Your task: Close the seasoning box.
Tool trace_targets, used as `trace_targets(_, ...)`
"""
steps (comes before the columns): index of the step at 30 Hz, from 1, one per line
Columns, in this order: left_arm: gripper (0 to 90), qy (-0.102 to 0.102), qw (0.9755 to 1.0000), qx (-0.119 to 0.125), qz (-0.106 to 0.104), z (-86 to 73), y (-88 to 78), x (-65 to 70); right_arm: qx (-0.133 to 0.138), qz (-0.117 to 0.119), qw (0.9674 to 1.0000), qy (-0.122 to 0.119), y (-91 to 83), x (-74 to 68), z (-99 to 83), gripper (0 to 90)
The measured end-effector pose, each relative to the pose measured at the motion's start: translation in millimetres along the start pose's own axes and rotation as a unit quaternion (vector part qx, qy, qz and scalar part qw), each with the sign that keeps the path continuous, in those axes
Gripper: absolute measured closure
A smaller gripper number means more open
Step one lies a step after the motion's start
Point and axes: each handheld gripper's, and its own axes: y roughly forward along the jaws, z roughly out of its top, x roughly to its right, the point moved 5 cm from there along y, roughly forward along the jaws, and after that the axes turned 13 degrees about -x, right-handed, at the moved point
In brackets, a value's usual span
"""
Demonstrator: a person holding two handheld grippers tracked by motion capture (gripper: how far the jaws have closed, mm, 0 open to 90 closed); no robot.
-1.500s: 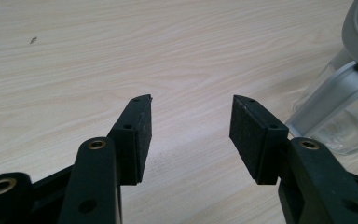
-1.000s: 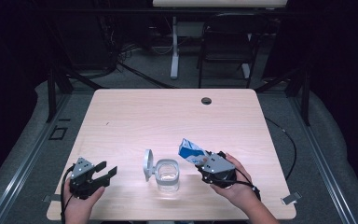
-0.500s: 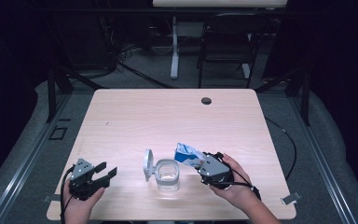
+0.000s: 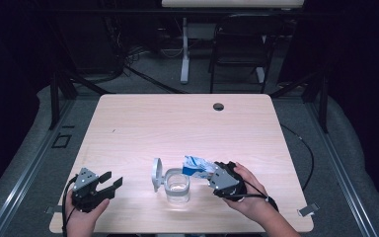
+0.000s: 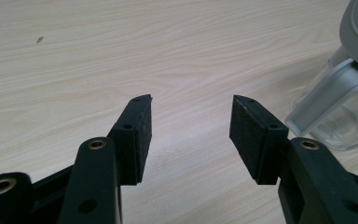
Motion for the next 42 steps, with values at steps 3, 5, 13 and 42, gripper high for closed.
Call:
trace_targets(3, 49.2, -0.002, 1.0, 0.001, 0.0, 0.5, -0.8, -0.2, -0.005, -0.004, 1.0, -0.005, -0.8, 0.4, 0.0, 45.7)
trace_targets(5, 49.2, -0.002, 1.0, 0.004, 0.0, 0.9, -0.8, 0.0, -0.007, -0.005, 0.9999, -0.009, -1.0, 0.7, 0.2, 45.7)
trace_targets(13, 49.1, 0.0, 1.0, 0.004, -0.001, 1.3, 0.0, 0.6, -0.019, -0.006, 0.9995, -0.025, -1.6, -0.4, -0.9, 45.7)
trace_targets(42, 49.0, -0.006, 1.0, 0.003, -0.004, -3.5, 3.7, 0.4, -0.038, -0.031, 0.997, -0.059, -1.0, 1.1, 0.2, 46.0)
